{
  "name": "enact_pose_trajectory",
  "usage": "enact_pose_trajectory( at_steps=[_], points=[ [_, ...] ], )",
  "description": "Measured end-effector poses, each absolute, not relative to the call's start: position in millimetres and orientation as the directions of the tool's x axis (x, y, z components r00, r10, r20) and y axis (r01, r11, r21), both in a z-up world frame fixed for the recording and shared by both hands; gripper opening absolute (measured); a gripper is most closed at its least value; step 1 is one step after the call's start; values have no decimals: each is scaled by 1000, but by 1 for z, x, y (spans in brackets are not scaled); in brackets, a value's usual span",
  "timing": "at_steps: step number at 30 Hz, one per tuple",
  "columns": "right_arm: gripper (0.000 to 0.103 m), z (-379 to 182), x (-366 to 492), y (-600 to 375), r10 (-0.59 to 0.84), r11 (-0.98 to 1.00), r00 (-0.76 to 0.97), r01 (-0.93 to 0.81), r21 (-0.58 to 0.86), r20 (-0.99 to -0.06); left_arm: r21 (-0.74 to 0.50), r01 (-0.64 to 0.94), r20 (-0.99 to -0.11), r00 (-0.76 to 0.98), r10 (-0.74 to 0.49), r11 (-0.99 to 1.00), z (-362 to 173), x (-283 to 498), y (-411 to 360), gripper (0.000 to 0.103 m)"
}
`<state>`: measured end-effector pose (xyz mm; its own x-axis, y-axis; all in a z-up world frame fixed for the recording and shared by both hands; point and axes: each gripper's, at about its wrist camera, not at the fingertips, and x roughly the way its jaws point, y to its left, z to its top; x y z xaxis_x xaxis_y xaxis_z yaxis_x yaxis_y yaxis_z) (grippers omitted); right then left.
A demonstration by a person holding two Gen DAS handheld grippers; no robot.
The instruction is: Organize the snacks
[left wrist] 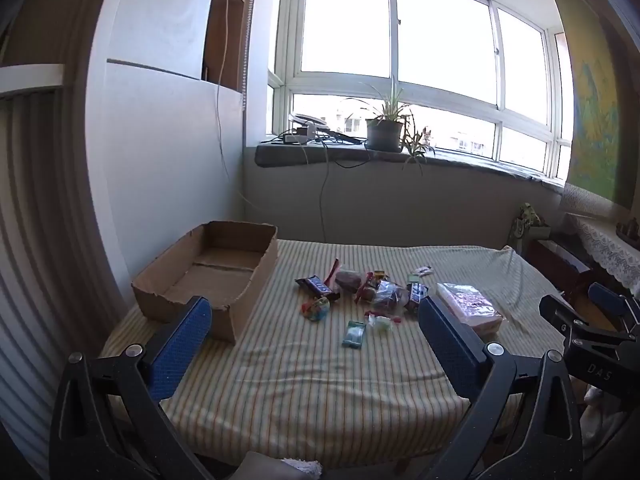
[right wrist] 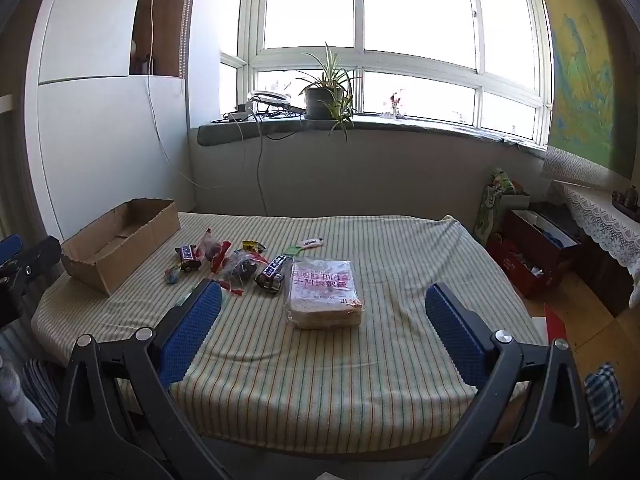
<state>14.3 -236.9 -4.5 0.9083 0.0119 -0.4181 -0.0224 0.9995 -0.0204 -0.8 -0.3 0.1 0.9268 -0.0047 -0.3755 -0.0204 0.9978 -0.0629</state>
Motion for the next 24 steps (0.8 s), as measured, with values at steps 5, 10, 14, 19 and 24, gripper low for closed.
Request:
enact_pose_trajectory(
  at_steps=[5, 10, 14, 19, 24],
  points=[
    [103, -6, 12, -231, 4, 999, 917, -17, -28, -399, -46, -30, -372, 928, 11, 998, 4, 0, 5, 102],
    [103, -3, 11, -235, 18, 1000, 913, -25, -11, -408, -48, -35, -369, 929, 15, 998, 7, 0, 4, 102],
    [103, -3, 8, -232, 15, 999, 916, -27, -25, -402, -51, -42, -363, 932, 21, 998, 9, -1, 1, 102],
    [103, -2, 7, -230, 20, 999, 915, -34, -28, -402, -53, -46, -359, 933, 23, 998, 11, -2, 2, 102],
    [103, -2, 7, -230, 19, 999, 916, -33, -27, -402, -51, -52, -357, 934, 31, 997, 10, -2, 3, 102]
  ],
)
